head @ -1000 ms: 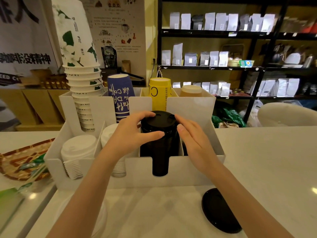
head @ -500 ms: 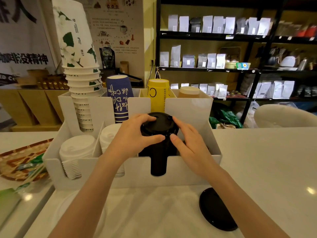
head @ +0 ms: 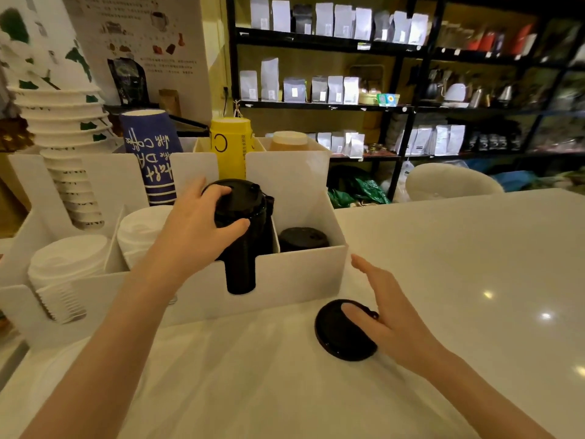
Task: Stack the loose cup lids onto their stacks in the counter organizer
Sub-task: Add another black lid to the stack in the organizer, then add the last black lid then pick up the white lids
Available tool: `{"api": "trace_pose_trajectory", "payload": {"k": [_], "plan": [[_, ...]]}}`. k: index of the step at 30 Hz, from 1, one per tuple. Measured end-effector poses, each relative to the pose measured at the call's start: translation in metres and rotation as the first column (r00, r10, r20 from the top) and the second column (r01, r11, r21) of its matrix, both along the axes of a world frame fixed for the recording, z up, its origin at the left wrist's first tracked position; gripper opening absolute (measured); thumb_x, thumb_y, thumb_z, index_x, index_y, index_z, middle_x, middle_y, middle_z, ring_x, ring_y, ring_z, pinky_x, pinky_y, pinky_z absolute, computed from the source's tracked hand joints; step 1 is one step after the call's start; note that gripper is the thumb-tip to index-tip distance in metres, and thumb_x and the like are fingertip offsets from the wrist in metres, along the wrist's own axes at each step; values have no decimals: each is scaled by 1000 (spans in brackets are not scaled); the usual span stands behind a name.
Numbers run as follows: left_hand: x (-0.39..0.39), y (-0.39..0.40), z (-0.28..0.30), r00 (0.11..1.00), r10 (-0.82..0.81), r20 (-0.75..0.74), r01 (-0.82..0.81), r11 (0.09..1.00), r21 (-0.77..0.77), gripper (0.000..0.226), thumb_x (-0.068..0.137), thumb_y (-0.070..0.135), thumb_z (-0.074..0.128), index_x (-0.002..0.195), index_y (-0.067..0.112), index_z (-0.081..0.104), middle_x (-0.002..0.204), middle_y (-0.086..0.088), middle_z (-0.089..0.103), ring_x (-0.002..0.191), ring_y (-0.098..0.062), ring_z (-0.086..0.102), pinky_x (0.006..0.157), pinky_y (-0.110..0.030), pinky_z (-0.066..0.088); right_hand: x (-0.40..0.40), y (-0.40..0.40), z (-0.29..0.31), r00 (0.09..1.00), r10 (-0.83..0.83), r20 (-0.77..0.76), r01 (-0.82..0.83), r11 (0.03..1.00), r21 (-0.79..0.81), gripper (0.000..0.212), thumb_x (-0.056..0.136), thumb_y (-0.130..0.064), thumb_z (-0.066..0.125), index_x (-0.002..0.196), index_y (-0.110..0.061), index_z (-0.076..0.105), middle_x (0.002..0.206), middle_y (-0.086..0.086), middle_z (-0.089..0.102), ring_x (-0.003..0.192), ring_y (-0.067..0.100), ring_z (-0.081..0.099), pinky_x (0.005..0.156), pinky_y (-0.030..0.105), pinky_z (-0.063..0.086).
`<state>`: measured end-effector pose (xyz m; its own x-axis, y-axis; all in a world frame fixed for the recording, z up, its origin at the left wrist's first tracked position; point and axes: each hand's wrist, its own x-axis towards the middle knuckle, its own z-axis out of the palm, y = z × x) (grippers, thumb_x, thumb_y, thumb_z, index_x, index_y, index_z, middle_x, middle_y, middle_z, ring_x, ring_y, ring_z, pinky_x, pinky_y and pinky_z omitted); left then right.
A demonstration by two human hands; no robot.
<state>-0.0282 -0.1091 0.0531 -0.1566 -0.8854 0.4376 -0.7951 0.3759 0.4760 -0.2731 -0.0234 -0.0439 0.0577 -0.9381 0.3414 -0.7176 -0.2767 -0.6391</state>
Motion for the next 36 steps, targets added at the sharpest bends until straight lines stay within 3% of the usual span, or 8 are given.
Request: {"api": "trace_pose_trajectory", "payload": {"k": [3, 8, 11, 13, 20, 29, 33, 36], "plan": [[-12, 7, -3, 996, 22, 90, -9, 990, -138, 59, 79, 30, 62, 131, 18, 38, 151, -14, 20, 141, -27, 10, 113, -43, 14, -11, 12, -15, 998, -56, -33, 58, 997, 60, 60, 84, -44, 50, 133, -46, 15, 135, -21, 26, 121, -4, 25, 100, 21, 22], [-43, 35, -11, 968, -246, 42, 247, 915, -318, 45, 79, 26, 61, 120, 13, 50, 133, -11, 48, 125, -24, 41, 102, -26, 29, -22, 12, -26, 987, -101, -126, 117, 985, 126, 60, 83, -45, 52, 135, -29, 27, 141, -5, 36, 129, 9, 27, 104, 26, 25], [-61, 49, -26, 896, -444, 12, 436, 875, -210, 42, 80, 32, 57, 120, 21, 50, 125, 0, 55, 113, -7, 46, 93, -10, 32, -24, 10, -30, 983, -119, -141, 139, 980, 140, 57, 82, -46, 52, 132, -25, 35, 137, -2, 43, 129, 13, 29, 106, 32, 28], [-72, 55, -43, 855, -519, 4, 517, 850, -98, 45, 81, 32, 58, 123, 27, 45, 129, 7, 50, 112, 1, 40, 93, -9, 29, -25, 9, -32, 982, -128, -136, 145, 981, 125, 55, 81, -47, 54, 128, -23, 41, 131, -1, 49, 124, 13, 34, 102, 31, 31], [-96, 62, -105, 846, -532, 37, 503, 820, 275, 76, 72, 50, 62, 134, 26, 26, 143, 5, 29, 130, -12, 29, 100, -18, 24, -24, 10, -34, 986, -150, -69, 157, 981, 110, 44, 77, -46, 60, 114, -23, 53, 112, -4, 59, 109, 12, 43, 88, 26, 35], [-98, 61, -123, 884, -466, -30, 456, 847, 274, 73, 72, 45, 64, 133, 25, 30, 137, 4, 40, 122, -11, 37, 97, -17, 28, -24, 11, -33, 989, -144, -9, 144, 977, 158, 36, 80, -47, 52, 108, -25, 57, 107, -7, 60, 106, 11, 46, 86, 26, 36], [-94, 57, -104, 889, -452, -74, 456, 856, 244, 70, 64, 48, 70, 124, 27, 41, 125, 6, 53, 112, -11, 47, 95, -26, 40, -17, 13, -22, 973, -158, 170, 127, 975, 184, 26, 92, -24, 41, 99, -13, 64, 103, 7, 65, 98, 18, 54, 86, 31, 40], [-87, 54, -79, 881, -461, -105, 473, 855, 212, 65, 62, 44, 73, 119, 26, 47, 115, 6, 58, 105, -11, 50, 85, -21, 42, -14, 12, -9, 937, -178, 302, 120, 972, 201, 28, 93, -23, 39, 98, -19, 66, 103, 1, 67, 98, 12, 57, 82, 18, 42]]}}
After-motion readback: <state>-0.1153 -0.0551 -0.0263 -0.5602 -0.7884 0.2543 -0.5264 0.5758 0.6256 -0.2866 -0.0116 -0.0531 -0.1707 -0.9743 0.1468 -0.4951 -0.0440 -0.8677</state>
